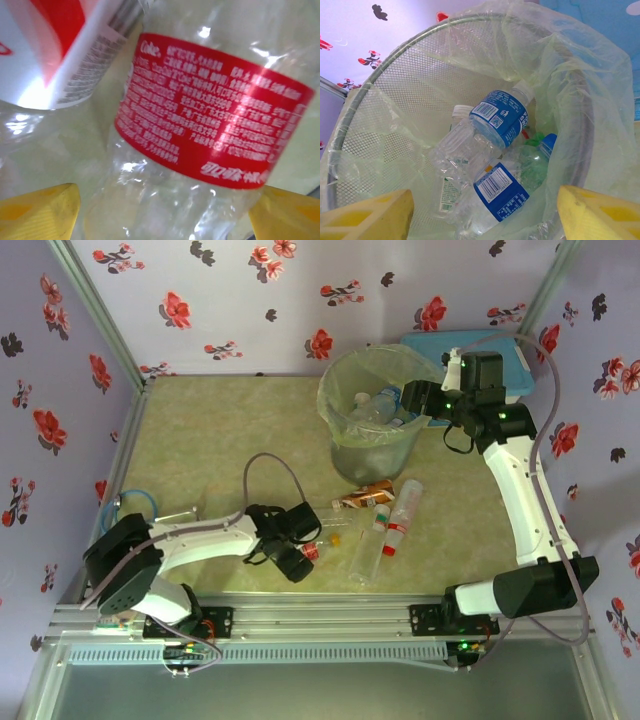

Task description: Put the plastic bottles in the bin

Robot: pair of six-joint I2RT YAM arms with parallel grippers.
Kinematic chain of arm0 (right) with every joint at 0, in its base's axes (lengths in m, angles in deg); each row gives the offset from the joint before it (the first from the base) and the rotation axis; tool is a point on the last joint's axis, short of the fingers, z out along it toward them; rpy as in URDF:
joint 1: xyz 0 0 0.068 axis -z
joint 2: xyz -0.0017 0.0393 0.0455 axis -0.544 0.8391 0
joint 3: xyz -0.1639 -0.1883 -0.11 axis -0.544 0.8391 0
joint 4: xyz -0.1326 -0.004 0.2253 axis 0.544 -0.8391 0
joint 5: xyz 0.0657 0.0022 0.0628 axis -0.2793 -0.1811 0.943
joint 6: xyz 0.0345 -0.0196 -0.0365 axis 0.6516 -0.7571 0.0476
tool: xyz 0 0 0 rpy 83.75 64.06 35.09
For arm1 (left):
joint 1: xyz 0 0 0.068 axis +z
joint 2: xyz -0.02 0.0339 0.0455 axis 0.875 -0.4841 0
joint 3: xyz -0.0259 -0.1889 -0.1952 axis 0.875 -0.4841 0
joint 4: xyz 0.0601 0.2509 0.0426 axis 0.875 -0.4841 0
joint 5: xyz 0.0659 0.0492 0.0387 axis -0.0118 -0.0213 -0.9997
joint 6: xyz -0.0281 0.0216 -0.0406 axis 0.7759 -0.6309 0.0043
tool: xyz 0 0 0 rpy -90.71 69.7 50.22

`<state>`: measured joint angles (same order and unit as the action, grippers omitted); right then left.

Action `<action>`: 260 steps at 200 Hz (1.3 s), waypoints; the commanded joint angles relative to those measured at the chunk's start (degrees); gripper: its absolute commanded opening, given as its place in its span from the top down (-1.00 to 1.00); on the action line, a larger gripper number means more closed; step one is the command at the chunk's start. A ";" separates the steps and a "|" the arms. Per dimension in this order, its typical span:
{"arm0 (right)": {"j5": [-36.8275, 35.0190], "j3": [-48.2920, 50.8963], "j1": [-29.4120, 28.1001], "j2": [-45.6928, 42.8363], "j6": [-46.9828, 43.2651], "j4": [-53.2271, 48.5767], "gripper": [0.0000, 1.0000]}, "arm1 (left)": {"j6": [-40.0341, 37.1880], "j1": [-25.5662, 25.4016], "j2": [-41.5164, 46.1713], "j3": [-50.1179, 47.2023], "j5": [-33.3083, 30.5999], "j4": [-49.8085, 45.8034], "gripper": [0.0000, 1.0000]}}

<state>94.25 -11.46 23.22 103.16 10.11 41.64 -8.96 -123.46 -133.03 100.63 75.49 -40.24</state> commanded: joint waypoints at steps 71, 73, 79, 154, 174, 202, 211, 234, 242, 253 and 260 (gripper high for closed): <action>1.21 0.67 0.62 -2.73 0.03 0.80 -0.53 | -0.71 -0.34 1.07 2.06 -0.10 -1.33 -0.05; 1.27 0.65 0.60 -2.88 0.03 0.85 -0.53 | -0.72 -0.34 1.29 2.13 -0.09 -1.39 -0.05; 1.68 0.69 0.65 -3.13 0.18 0.87 -0.53 | -0.79 -0.34 1.97 2.44 -0.14 -1.57 -0.04; 12.71 6.56 0.55 -9.05 6.34 8.17 -0.53 | -1.67 3.17 20.85 4.55 -1.78 1.62 0.09; 17.43 8.83 0.26 -10.16 9.97 13.01 -0.53 | 0.77 7.21 25.14 3.09 -2.08 9.65 0.18; 18.47 10.60 -2.04 -11.19 13.62 18.98 -0.55 | 3.73 10.33 27.59 0.36 -2.03 23.88 0.36; 18.49 10.77 -3.88 -10.89 14.28 20.78 -0.55 | 4.88 11.24 27.45 -0.07 -2.08 27.92 0.38; 17.38 8.77 -9.95 -8.48 13.73 22.34 -0.56 | 8.62 13.82 26.36 0.67 -2.00 33.94 0.44; 17.16 8.01 -11.55 -7.50 13.68 22.57 -0.59 | 9.52 14.37 26.09 1.24 -1.92 34.76 0.46; 16.99 7.41 -13.89 -5.99 13.91 23.81 -0.64 | 10.61 15.05 25.89 2.06 -1.25 35.56 0.48; 17.13 7.11 -15.36 -4.86 14.18 24.65 -0.67 | 11.46 15.57 25.73 2.42 -0.61 35.91 0.48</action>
<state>110.42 -2.22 11.61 95.22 22.86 61.10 -2.01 -109.45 -106.81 101.37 74.27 -12.04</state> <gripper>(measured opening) 0.816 0.599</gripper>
